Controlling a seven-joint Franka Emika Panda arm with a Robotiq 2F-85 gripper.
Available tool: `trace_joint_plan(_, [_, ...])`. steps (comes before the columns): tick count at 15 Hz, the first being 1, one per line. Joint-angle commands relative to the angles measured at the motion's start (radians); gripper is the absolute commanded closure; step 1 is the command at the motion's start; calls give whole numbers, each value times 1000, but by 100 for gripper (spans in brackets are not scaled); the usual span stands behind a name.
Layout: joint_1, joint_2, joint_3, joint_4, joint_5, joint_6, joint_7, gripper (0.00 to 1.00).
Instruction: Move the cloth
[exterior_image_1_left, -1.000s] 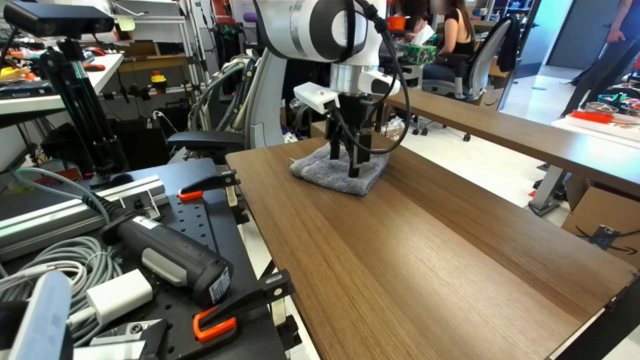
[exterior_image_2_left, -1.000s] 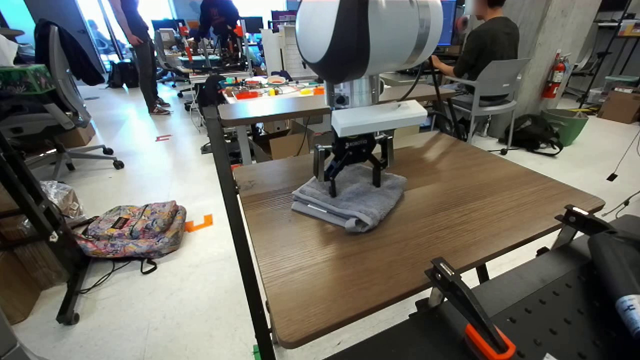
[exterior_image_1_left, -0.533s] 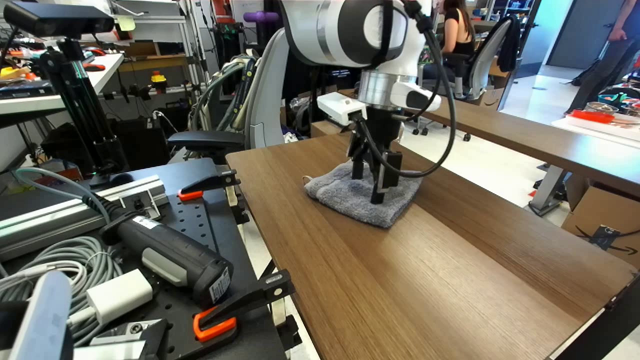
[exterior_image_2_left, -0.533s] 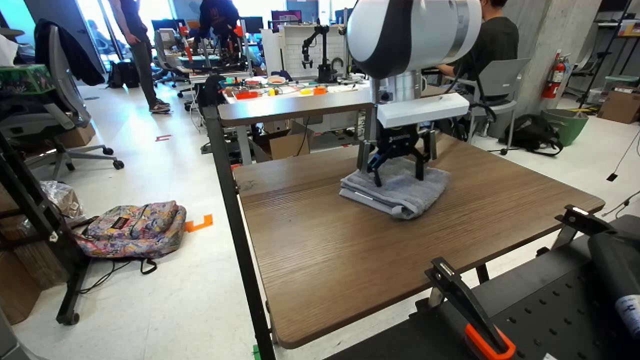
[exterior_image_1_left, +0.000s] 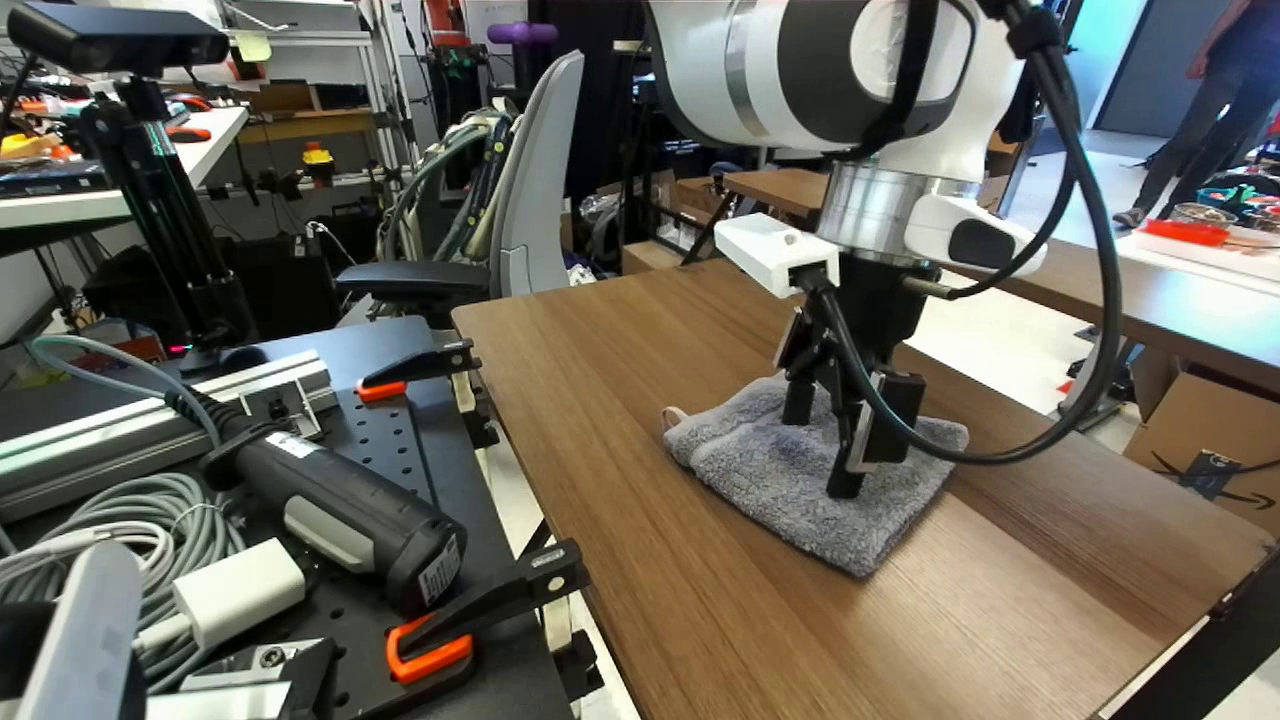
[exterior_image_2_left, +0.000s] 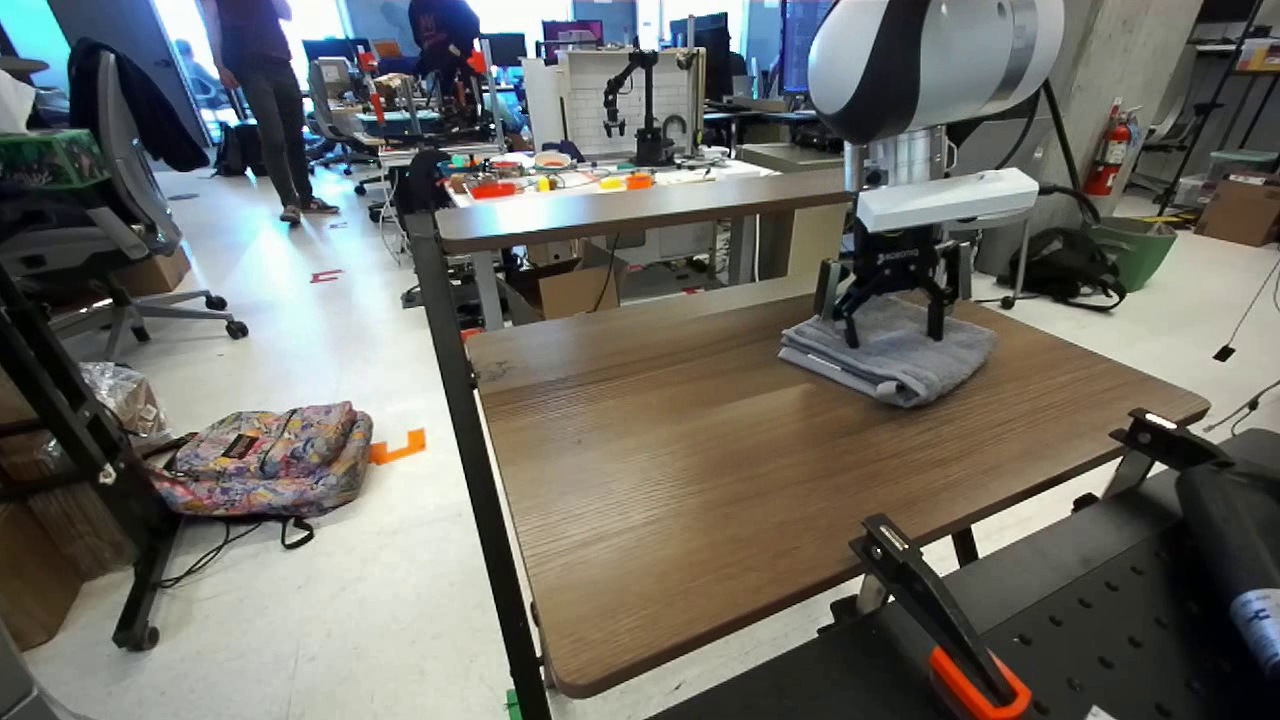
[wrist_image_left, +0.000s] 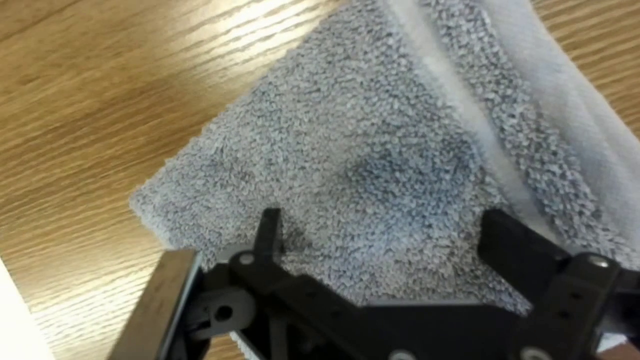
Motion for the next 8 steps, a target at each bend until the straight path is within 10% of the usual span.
trace_joint_plan(1, [-14,3,9,44,0,-46,-4,0])
trace_joint_plan(7, [-72,-183,151,-7,127,-79,-167,0])
trace_joint_plan(8, [-32,-88,90,39,79,-44,-85,0])
